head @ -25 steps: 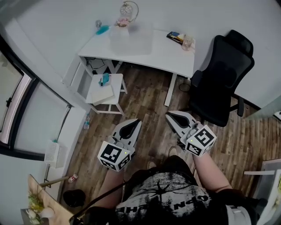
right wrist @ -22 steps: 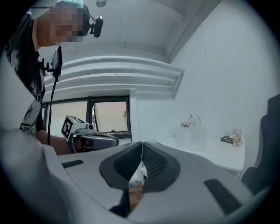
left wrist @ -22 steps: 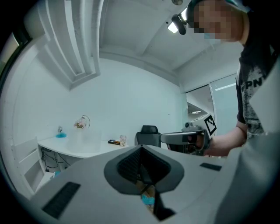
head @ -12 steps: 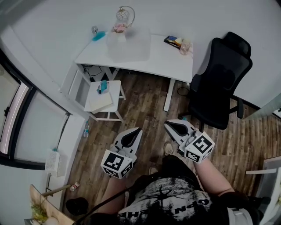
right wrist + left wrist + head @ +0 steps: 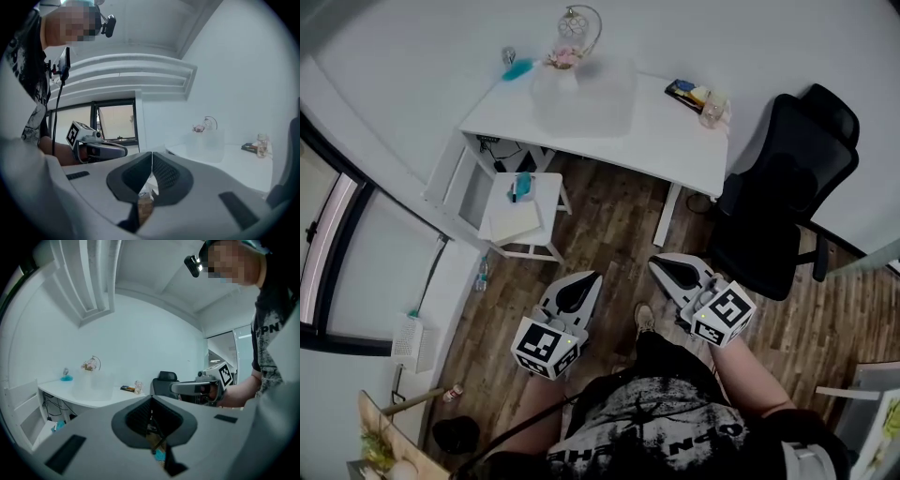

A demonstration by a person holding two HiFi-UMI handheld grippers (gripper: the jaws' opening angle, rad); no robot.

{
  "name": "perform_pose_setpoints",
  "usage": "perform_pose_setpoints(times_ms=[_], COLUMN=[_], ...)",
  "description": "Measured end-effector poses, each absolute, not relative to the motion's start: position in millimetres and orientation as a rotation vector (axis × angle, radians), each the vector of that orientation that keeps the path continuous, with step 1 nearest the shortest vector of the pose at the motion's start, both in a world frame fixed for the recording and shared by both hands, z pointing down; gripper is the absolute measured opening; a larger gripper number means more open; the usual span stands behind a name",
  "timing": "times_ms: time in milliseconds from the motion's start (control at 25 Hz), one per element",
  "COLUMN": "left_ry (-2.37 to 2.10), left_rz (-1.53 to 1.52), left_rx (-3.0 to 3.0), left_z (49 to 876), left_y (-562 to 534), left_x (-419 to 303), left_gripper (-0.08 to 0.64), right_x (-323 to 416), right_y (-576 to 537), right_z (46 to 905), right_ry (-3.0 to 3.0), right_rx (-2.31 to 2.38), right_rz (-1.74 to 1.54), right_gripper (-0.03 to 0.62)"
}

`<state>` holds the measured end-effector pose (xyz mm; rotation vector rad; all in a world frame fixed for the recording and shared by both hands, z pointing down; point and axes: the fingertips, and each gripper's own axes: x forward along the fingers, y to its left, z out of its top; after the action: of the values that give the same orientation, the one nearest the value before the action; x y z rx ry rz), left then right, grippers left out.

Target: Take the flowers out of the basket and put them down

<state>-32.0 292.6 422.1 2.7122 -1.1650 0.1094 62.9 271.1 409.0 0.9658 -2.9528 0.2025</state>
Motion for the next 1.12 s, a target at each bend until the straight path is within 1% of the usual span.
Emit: perform_pose_setpoints(times_ms=[640,960,1120], left_ry=[-1.315,-1.336,-1.351], left_rz=[0.145,0.152,0.158], left_rx=[2.625,2.616,2.609], left_z=[420,421,423], left_y=[139,89,72], left_x=[3,20,18], left_gripper=[0.015,0.014,0.015], right_x=[87,97,98], right_y=[105,54,36], right_z=[407,405,410], right_ry=[-3.023,-3.025,-3.026], right_rx=[0.766,0.736,0.735], right_rz=[0.225,0.130,0.151], right_gripper=[0.017,0.017,0.017])
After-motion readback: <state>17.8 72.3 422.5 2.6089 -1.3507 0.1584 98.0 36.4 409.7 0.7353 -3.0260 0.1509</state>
